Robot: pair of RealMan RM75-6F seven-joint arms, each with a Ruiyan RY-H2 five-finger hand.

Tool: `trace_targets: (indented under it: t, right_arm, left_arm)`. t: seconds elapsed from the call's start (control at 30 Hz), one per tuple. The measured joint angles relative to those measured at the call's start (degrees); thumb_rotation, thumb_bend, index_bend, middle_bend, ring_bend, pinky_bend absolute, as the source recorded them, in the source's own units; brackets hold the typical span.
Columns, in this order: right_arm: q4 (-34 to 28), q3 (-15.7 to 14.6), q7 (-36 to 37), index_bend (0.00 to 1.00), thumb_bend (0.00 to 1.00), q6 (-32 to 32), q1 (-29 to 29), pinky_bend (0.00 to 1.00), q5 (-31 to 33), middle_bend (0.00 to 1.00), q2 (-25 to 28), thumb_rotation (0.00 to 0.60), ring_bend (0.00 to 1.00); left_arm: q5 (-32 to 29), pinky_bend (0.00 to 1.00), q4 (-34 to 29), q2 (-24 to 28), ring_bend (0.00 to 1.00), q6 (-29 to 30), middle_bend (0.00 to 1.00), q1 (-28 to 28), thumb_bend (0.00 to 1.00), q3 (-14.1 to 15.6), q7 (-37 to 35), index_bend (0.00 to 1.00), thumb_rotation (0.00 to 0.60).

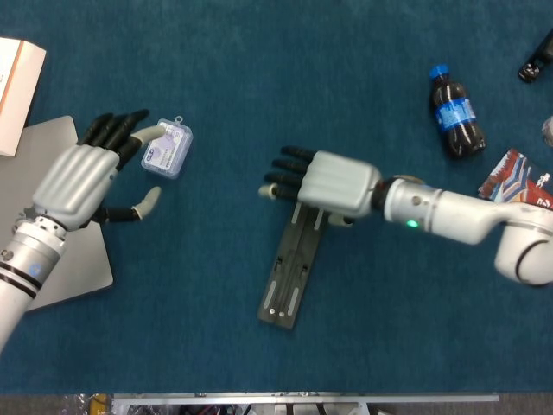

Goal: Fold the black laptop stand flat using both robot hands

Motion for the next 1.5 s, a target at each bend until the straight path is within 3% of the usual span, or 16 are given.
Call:
trace_targets:
  t: [0.17,0.23,0.3,0.37,0.63,0.93,1.5]
  right_arm:
    - [-3.95,2.18,-4.87,0.0,0.21,5.77,-6.17,0.0,5.96,0.09,4.16,0.6,0.0]
    - [-5.83,2.92,-6.59,0.0,0.21,8.54,-9.07,0.0,8.55,0.09,6.3,0.6,0.0]
    - [-7.36,3.41,-7.64,0.0,0.21,10.9,-11.59,0.0,10.5,0.09,8.13,0.6,0.0]
    - [-8.78,3.81,-8.54,0.0,0.21,13.73,-14.39,0.0,12.04,0.09,9.97,0.6,0.0]
    - [-12.82,5.03,-9.88,0.0,0.26,23.51,-25.18,0.0,17.52,0.11,15.55,0.6,0.0]
    - [-12.63,5.56,-8.69,0.0,0.27,31.19,-34.2,0.0,19.32,0.12,18.27,0.6,0.0]
    - [-10.32,6.82,-7.66,0.0,0.27,38.97,-46.83,0.0,21.09,0.12,19.86,0.6,0.0]
  left_arm:
    - [0.51,0.0,0.99,-0.09,0.0,2.84,0.0,0.83,0.37,-0.19,2.94,0.1,0.344]
    - [0.73,0.0,1.43,-0.27,0.0,4.08,0.0,1.24,0.37,-0.33,3.52,0.1,0.422]
    - [0.98,0.0,2.1,-0.61,0.0,5.69,0.0,1.79,0.37,-0.56,4.06,0.09,0.56]
    - [1.15,0.0,3.01,-1.03,0.0,7.44,0.0,2.42,0.37,-0.79,4.96,0.09,0.6]
    - [1.02,0.0,5.78,-1.83,0.0,12.73,0.0,5.46,0.38,-1.09,8.31,0.09,0.6]
    - [1.94,0.0,8.62,-2.4,0.0,16.83,0.0,8.8,0.37,-0.25,9.88,0.09,0.6]
    - [5.11,0.0,11.87,-2.36,0.0,20.62,0.0,12.03,0.37,0.45,5.78,0.09,0.6]
